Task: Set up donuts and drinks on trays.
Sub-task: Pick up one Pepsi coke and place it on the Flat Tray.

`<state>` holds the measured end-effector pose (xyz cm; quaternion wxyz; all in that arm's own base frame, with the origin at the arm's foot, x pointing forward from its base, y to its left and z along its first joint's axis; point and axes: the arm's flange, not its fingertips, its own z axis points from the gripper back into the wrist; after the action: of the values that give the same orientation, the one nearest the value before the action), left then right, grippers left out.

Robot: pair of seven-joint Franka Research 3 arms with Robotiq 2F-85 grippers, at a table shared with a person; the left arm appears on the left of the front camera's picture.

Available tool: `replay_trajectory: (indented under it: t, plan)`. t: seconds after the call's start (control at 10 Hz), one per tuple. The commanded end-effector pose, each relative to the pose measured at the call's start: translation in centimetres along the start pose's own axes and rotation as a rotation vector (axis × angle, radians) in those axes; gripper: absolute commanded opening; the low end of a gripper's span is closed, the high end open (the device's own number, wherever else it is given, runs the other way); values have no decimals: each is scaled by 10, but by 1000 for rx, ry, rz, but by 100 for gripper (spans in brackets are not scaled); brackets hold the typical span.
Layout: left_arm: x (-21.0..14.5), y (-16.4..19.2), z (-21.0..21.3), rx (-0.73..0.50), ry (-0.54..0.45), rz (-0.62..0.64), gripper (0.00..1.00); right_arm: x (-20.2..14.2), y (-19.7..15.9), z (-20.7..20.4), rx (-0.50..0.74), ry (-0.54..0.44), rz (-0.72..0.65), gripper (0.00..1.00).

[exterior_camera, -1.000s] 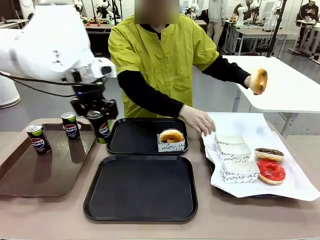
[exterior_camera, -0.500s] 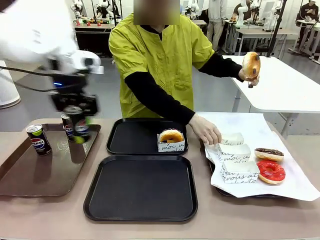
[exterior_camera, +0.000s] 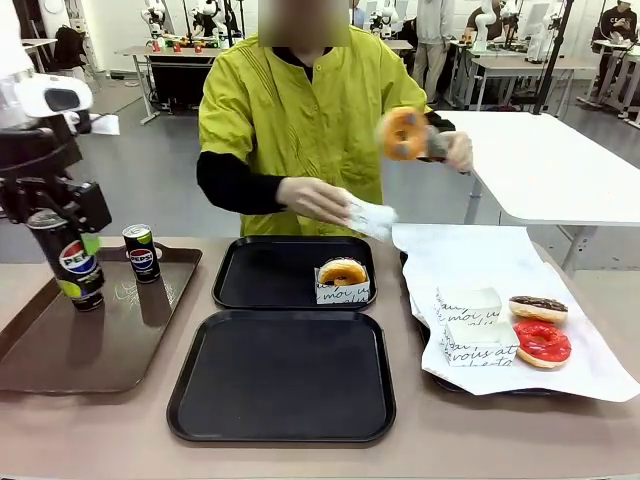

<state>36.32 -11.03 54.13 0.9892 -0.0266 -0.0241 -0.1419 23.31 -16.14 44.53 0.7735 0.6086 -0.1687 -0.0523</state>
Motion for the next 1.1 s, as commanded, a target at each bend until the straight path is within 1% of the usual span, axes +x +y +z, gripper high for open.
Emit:
replay_trajectory:
  t: [0.0, 0.5, 0.6, 0.7, 0.9, 1.0]
  plan:
    - [15, -7, 1, 3, -10, 7, 60, 1, -1, 0, 4, -12, 14, 100]
    - [15, -7, 1, 3, -10, 7, 60, 1, -1, 0, 4, -12, 14, 100]
    - [15, -7, -5, 3, 2, -13, 60, 1, -1, 0, 4, -12, 14, 100]
    - [36, -21, -16, -3, -26, -57, 60, 1, -1, 0, 4, -12, 14, 100]
    - [80, -55, -36, 10, -78, -38, 60, 1, -1, 0, 4, -12, 14, 100]
    - [100, -69, -45, 20, -86, -36, 60, 1, -1, 0, 4, -12, 14, 100]
